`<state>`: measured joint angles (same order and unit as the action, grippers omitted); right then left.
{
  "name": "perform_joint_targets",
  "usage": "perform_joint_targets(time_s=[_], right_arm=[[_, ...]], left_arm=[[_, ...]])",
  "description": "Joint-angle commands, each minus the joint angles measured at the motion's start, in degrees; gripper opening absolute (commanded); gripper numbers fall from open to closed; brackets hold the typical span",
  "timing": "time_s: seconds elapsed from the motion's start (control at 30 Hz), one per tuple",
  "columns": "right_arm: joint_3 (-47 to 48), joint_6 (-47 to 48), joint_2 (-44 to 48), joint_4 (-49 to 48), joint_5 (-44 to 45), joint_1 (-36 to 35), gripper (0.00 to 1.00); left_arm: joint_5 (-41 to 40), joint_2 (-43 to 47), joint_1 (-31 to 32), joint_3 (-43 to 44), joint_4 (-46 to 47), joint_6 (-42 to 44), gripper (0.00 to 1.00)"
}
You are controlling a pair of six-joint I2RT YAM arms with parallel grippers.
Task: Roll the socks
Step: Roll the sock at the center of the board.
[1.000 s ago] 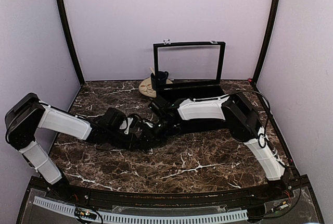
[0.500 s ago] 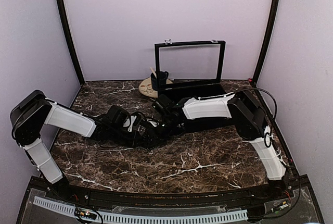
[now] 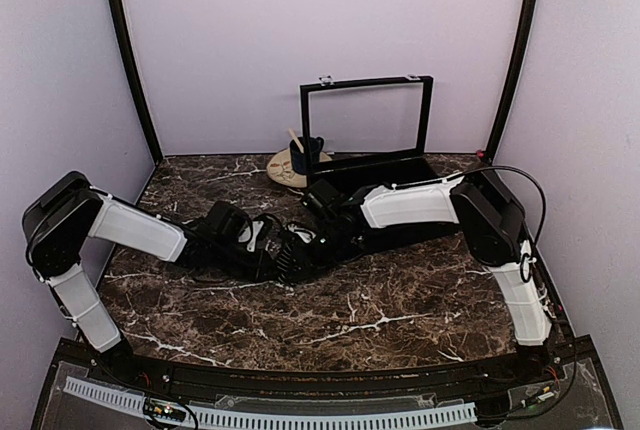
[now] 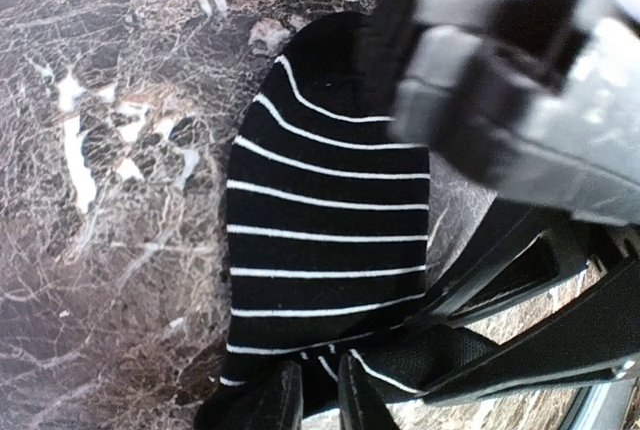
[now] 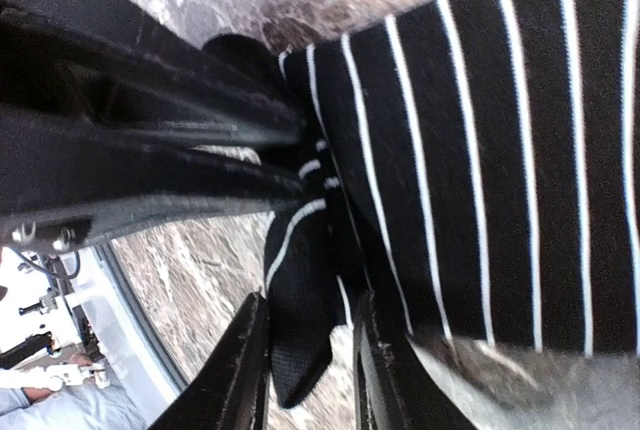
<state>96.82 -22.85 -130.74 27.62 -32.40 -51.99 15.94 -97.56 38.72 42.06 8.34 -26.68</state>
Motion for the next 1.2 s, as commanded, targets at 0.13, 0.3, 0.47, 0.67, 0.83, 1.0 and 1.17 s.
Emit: perform_joint_targets(time_s=[0.13,0.3,0.47,0.67,0.83,1.0,1.17], right_arm=[[-2.3,3.6,6.5,-2.8,5.3,1.3,0.29],[-2.5,6.7,8.3,-2.7,7.7,0.1,0.30],[-4.3,10.2,10.8,-2.5,13.8,-2.0,0.30],[-11.0,13.5,15.4,-5.7,23.8,-4.6,0.31],[-18.5,18.0,19.9,-11.4,32.5,-8.2,0.31],[-25.1,24.4,23.9,-18.5,41.1,-13.2,0.31],[-28.4,31.7,24.9,-22.7,46.9,-17.8,0.34]], left_arm=[[-1.9,-5.9,0.6,-2.1,-13.1,-0.7,0.17],[-2.1,-6.7,1.6,-1.1,-14.0,-0.5,0.17],[-2.0,-7.0,2.0,-0.6,-14.8,-0.5,0.17],[-1.8,-7.1,2.1,-0.5,-15.4,-0.6,0.17],[-1.5,-7.2,2.2,-0.3,-16.0,-0.5,0.17],[-1.1,-7.4,2.3,0.2,-17.1,0.0,0.17],[-0.9,-7.8,2.3,1.0,-18.5,0.9,0.17]])
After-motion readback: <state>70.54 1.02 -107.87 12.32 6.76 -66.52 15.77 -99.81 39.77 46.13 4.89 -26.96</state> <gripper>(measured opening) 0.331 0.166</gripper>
